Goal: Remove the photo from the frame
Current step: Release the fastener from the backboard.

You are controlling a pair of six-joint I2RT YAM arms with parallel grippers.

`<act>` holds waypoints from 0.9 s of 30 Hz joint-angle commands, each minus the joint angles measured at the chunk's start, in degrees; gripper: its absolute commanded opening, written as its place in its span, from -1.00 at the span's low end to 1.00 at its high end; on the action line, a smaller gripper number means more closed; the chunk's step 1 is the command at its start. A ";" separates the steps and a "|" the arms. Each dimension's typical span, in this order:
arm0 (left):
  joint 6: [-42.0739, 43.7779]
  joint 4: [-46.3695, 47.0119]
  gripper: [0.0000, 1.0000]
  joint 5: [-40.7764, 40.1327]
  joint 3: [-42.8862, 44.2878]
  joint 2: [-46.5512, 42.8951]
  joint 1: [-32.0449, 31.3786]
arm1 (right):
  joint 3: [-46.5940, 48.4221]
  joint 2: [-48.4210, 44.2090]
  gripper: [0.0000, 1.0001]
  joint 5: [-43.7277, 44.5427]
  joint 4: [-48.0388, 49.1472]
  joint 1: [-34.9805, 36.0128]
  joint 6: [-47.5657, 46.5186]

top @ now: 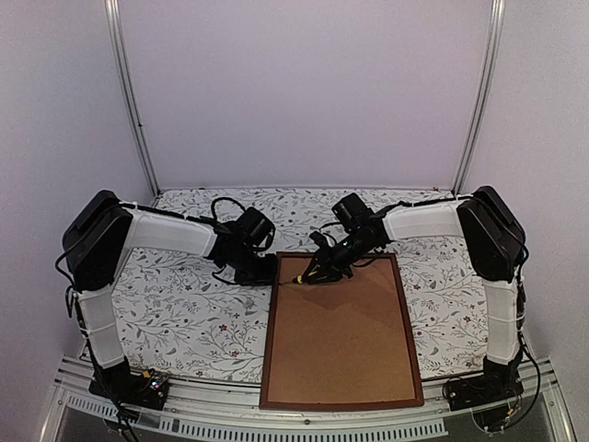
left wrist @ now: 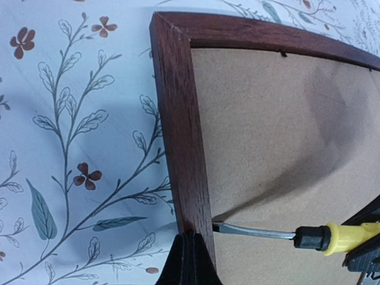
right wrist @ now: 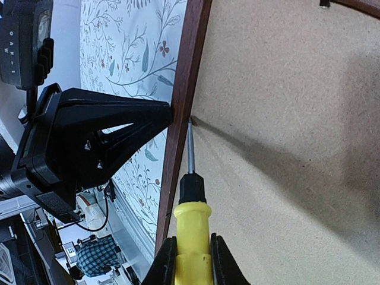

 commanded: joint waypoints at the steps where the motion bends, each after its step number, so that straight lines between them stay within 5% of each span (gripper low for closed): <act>1: -0.90 4.72 -1.00 7.06 -3.22 4.26 -3.73 | 4.71 1.23 -1.00 7.85 -1.63 4.72 0.78; 27: -3.87 22.14 -1.00 13.53 -17.07 -0.29 -3.77 | 34.94 11.89 -1.00 22.33 -18.56 14.98 11.23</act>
